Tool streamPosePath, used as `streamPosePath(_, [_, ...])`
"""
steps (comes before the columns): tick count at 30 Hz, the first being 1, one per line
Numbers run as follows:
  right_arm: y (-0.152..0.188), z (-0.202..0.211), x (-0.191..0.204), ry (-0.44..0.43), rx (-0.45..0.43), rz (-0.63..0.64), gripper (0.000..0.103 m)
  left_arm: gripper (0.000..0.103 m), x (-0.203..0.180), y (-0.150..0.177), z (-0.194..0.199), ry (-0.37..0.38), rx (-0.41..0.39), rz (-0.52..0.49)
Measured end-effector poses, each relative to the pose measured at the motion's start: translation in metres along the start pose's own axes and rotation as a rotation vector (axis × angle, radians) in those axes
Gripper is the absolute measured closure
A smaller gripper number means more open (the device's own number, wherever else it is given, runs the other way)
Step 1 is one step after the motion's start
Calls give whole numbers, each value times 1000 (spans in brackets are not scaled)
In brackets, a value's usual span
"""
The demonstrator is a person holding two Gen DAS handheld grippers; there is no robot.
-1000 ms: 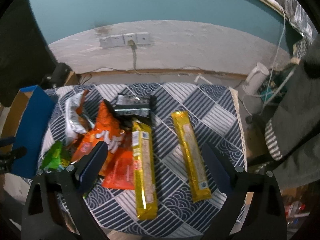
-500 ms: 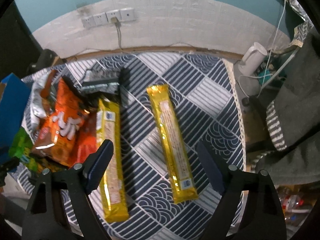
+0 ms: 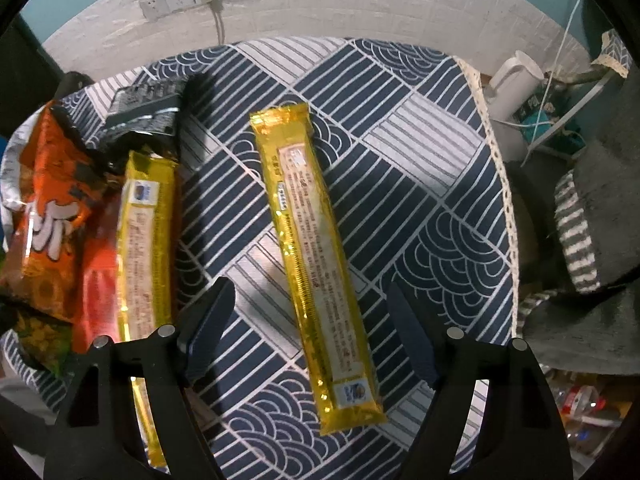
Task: Organize snacks
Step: 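Grasp the green pea-snack bag with the left gripper while the right grasps a yellow wafer bar, then lift the green bag and yellow bar and carry both over the cardboard box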
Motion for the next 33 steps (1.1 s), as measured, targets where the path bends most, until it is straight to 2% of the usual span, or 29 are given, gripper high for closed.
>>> streamPosePath(2, [0, -5, -2, -4, 6, -4, 26, 15, -3, -2, -3, 11, -1, -2])
streamPosePath(7, [0, -17, 0, -26, 28, 7, 46, 16, -4, -6, -13, 8, 4, -6])
streamPosePath(8, [0, -20, 1, -21, 31, 12, 47, 20, -3, -7, -16, 19, 12, -2])
streamPosePath(9, [1, -21, 1, -5, 32, 21, 50, 28, -3, -7, -18, 33, 19, 5])
streamPosePath(11, [1, -25, 0, 14, 36, 30, 62, 38, -3, -6, -22, 76, 40, 30])
streamPosePath(13, [2, -24, 1, 19, 35, 39, 70, 42, -1, -7, -21, 84, 39, 45])
streamPosePath(18, [5, -22, 5, 21, 40, 39, 75, 51, -4, -7, -16, 104, 31, 14])
streamPosePath(24, [6, -12, 14, 2, 32, 24, 75, 59, -9, -6, -9, 113, 13, -24])
streamPosePath(33, [10, 17, 22, -27, -26, 0, 75, 61, -12, -7, 15, 95, -47, -81])
Point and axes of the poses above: each gripper's, at about its wrist camera, not at the fingertips, and z roughly against the way its jaws point, x to its left, y to its underside, the point moved 7 cm from there along -z, roughly the way its jaws point, and after that the axes turned 7 degrees about x, right-handed, at the moved point
